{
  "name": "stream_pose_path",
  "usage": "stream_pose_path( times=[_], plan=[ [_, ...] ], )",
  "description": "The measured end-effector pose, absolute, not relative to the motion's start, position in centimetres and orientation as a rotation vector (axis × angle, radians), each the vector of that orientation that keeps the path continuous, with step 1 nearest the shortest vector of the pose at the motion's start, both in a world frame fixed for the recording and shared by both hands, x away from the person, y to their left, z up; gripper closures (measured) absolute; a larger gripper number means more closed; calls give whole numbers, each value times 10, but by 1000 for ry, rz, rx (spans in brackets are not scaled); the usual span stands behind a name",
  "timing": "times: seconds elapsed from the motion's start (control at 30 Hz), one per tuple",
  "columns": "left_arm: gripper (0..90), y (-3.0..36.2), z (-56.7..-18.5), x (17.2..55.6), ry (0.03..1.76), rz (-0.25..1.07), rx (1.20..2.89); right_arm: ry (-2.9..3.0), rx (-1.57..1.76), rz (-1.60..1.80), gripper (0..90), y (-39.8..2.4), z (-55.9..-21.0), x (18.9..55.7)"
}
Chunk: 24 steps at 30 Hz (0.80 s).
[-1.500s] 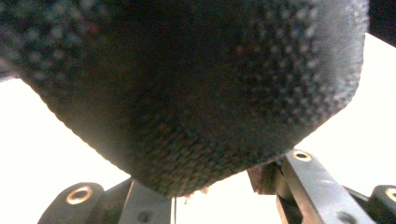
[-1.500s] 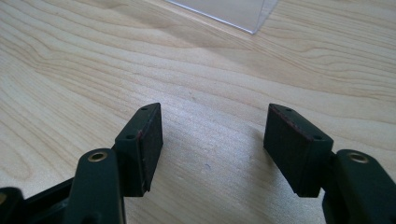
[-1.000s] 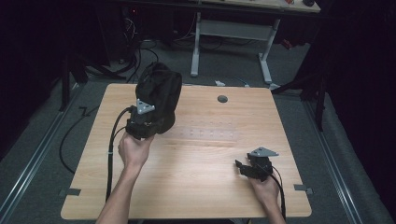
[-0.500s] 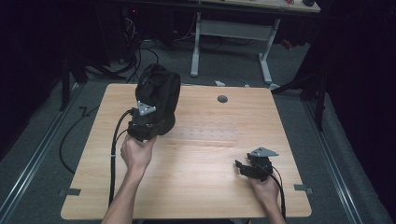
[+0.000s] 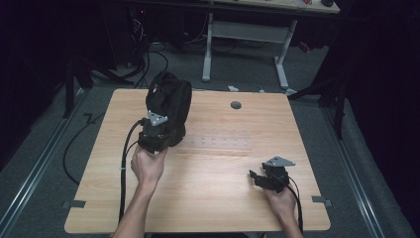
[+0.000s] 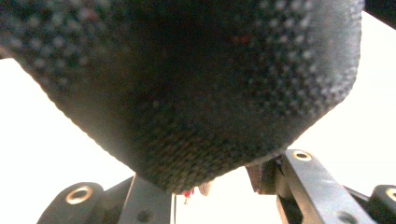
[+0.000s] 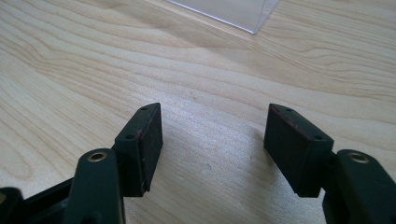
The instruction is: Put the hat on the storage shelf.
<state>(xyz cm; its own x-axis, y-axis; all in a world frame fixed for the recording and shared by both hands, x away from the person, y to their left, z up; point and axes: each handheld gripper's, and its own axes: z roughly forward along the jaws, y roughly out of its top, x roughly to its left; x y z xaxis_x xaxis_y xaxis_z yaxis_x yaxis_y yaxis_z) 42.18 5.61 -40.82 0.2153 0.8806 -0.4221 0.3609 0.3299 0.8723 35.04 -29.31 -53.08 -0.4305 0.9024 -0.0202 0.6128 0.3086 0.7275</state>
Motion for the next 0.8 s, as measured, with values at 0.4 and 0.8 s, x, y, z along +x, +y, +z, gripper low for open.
stream_pose_path(
  times=[0.4,0.8],
  plan=[
    [666,66,-427,425,1386,461,1219,2154,1346,913,374,-293,-531,350],
    [638,80,-434,426,1397,384,1161,2153,1347,914,374,-293,-531,350]
  ],
)
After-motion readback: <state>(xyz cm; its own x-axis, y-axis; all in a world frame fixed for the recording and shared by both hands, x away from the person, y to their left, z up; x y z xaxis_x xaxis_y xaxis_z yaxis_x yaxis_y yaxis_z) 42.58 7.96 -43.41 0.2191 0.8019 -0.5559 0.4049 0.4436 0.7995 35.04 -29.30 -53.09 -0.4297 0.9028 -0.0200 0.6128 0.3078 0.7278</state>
